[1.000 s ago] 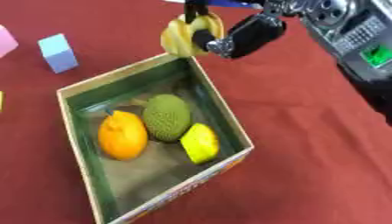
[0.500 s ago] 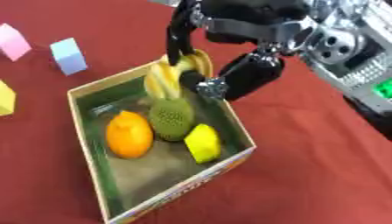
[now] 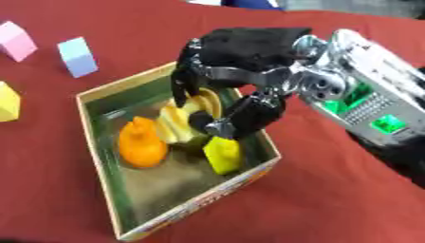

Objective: Pick up objects on the table and place them in the box.

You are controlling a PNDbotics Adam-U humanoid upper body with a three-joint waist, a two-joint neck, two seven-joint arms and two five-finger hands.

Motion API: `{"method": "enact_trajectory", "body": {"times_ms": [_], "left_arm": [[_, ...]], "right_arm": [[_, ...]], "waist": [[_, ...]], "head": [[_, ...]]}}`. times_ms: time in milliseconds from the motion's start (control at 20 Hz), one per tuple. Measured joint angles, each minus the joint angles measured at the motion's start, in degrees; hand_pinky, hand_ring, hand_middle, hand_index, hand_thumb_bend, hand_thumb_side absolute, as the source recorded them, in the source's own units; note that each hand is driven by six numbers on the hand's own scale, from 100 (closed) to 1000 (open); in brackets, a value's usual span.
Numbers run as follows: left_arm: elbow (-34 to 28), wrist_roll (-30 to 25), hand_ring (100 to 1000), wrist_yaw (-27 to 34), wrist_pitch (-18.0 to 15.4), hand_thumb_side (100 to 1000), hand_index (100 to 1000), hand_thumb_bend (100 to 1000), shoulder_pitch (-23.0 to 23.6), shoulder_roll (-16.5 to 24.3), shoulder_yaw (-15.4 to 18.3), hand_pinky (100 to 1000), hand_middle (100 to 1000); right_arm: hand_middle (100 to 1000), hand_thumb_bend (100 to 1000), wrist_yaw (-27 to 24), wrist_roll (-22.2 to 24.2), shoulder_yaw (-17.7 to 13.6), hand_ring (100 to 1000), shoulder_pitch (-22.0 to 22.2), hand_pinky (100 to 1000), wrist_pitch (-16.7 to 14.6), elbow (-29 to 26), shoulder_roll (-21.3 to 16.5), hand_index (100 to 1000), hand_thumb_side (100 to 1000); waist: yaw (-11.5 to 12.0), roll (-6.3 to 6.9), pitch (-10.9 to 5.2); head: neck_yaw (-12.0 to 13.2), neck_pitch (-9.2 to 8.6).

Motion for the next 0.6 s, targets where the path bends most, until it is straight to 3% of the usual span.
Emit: {"method": "enact_trajectory", "body": {"times_ms": [300, 500, 550, 600], "left_arm": [[0.00, 0.00, 683, 0.20, 0.00, 635, 793, 147, -0.04, -0.31, -0.01, 761, 656], [0.00, 0.00, 683, 0.31, 0.00, 635, 793, 148, -0.24, -0.46, -0.01, 761, 656], [0.00, 0.00, 683, 0.32, 0.00, 635, 793, 148, -0.30, -0.46, -0.01, 761, 656], [0.00, -0.01, 683, 0.33, -0.01, 635, 793, 148, -0.34, -0.46, -0.01, 761, 656]], "right_arm": [[815, 315, 3.09, 2.09, 1.08, 901, 0.81, 872, -0.61, 0.00, 0.72, 876, 100], [836, 321, 4.09, 4.29, 1.19, 920, 0.84, 886, -2.45, 0.00, 0.91, 889, 100], [836, 277, 4.23, 4.58, 1.14, 918, 0.86, 885, -2.76, 0.00, 0.92, 888, 100], [833, 311, 4.30, 4.74, 1.00, 916, 0.91, 884, -2.98, 0.00, 0.93, 887, 100]], "waist": [[0.13, -0.28, 0.50], [0.10, -0.32, 0.71], [0.07, -0.32, 0.71], [0.06, -0.32, 0.71]], "head": [[-0.01, 0.00], [-0.01, 0.00], [0.00, 0.00], [0.02, 0.00]]}}
